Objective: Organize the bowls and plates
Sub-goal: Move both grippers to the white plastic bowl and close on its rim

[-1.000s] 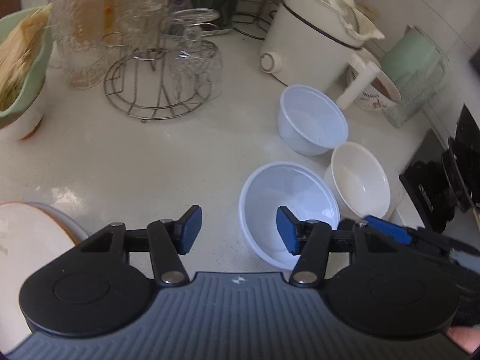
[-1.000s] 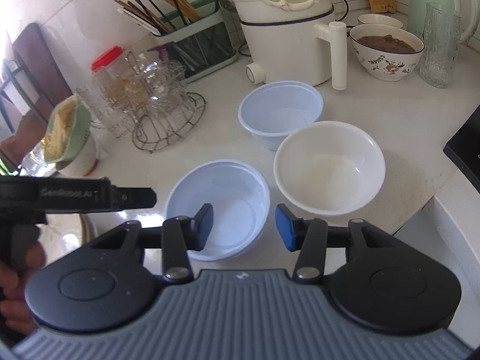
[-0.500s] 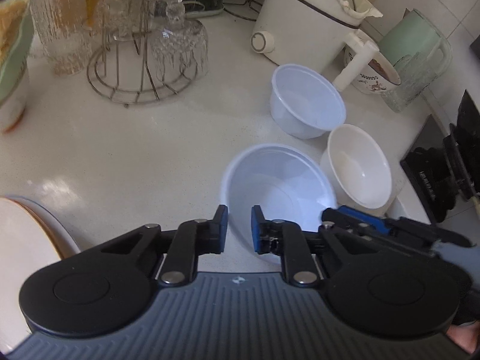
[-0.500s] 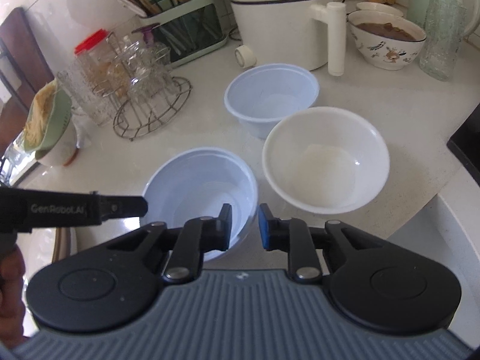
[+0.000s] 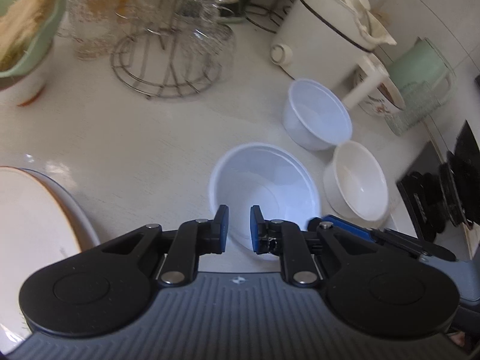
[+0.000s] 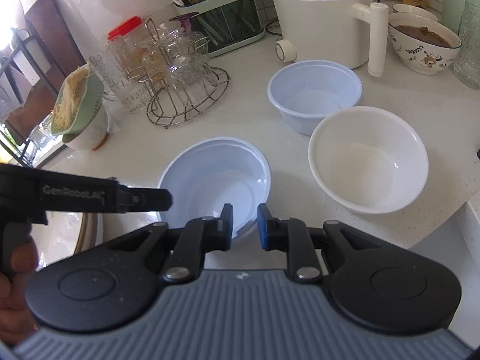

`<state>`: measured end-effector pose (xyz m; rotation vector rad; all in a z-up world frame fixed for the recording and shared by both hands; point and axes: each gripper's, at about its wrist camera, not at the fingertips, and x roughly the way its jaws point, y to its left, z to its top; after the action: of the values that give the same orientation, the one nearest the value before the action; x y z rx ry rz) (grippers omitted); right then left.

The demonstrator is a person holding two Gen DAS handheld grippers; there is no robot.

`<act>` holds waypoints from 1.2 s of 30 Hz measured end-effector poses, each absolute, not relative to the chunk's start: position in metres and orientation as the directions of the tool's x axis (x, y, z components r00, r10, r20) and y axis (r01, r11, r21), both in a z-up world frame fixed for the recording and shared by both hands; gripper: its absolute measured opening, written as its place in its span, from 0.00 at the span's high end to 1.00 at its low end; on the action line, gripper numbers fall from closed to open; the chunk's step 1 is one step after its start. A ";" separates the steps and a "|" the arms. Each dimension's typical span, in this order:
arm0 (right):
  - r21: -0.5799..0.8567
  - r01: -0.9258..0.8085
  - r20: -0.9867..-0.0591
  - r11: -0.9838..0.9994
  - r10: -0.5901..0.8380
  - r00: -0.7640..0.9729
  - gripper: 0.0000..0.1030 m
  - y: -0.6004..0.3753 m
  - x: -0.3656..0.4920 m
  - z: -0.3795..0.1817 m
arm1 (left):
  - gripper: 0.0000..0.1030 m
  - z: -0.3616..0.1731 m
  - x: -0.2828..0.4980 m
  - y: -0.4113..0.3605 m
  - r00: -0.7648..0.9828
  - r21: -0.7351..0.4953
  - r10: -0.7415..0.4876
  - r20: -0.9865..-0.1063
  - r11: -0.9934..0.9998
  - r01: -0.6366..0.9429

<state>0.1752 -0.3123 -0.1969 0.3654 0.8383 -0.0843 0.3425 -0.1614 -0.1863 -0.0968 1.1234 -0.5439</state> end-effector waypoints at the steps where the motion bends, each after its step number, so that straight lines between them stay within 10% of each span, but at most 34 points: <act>1: 0.287 0.224 -0.738 0.931 0.066 0.672 0.80 -0.314 0.175 -0.197 | 0.78 -0.186 0.344 -0.159 0.334 -0.330 -0.446 -0.830 0.877 0.350; 4: 0.303 0.251 -0.734 0.919 0.057 0.677 0.79 -0.319 0.177 -0.199 | 0.60 -0.191 0.353 -0.154 0.338 -0.330 -0.429 -0.838 0.891 0.313; 36: 0.367 0.079 -0.739 0.927 0.239 0.630 0.78 -0.288 0.218 -0.210 | 0.66 -0.201 0.360 -0.114 0.338 -0.330 -0.388 -0.858 0.919 0.216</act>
<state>0.2175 -0.2880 -0.2101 0.3869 0.8904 0.0943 0.3604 -0.1135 -0.2006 -0.1682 1.1622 -0.3955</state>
